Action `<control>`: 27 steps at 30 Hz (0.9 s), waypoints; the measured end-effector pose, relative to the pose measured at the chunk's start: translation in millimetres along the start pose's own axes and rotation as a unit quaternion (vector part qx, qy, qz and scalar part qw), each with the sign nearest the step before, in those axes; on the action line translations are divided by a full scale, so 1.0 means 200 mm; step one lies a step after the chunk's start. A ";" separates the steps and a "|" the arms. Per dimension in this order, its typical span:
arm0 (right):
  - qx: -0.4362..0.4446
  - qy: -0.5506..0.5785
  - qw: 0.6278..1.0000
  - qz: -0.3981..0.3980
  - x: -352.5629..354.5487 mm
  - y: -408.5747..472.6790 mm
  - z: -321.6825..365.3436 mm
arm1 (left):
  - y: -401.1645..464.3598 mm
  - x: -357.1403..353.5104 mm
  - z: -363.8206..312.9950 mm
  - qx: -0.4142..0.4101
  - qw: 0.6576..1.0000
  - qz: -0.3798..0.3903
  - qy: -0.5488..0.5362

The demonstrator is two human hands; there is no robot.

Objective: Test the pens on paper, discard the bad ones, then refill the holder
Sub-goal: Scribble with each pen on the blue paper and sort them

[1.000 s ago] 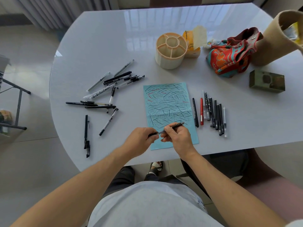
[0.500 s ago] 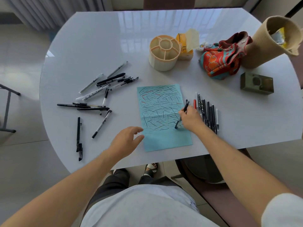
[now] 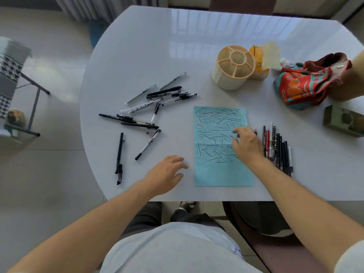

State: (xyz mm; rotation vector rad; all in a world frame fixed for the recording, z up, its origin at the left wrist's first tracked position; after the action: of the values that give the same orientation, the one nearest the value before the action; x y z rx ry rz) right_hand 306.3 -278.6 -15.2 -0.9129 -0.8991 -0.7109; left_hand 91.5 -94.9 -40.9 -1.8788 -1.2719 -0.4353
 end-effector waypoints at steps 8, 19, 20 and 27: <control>0.345 -0.005 0.928 0.141 -0.47 -0.02 1.32 | -0.13 0.07 0.21 0.045 0.998 -0.019 -0.041; 0.133 0.149 0.973 0.111 -0.38 0.04 0.93 | -0.16 0.13 0.29 0.085 0.979 -0.063 -0.175; 0.076 0.268 0.954 0.110 -0.35 0.01 0.80 | -0.14 0.14 0.28 0.092 0.967 -0.075 -0.226; -0.040 0.591 0.790 0.161 -0.44 -0.34 0.40 | 0.10 0.07 -0.04 0.059 0.964 0.008 -0.257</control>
State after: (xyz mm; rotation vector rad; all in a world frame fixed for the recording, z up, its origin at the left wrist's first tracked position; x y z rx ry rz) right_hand 183.8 -225.5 -43.1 -0.4888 0.4092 -0.8368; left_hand 116.3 -95.4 -34.4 -1.9646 -1.5720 0.1548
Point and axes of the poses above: each hand's wrist, its own y-axis towards the middle knuckle, its own x-axis out of the back of the hand, z = x × y, the point moved 10 cm from there along y, towards the middle knuckle, and after that the axes turned 11 degrees about z, right-handed, at the moved point
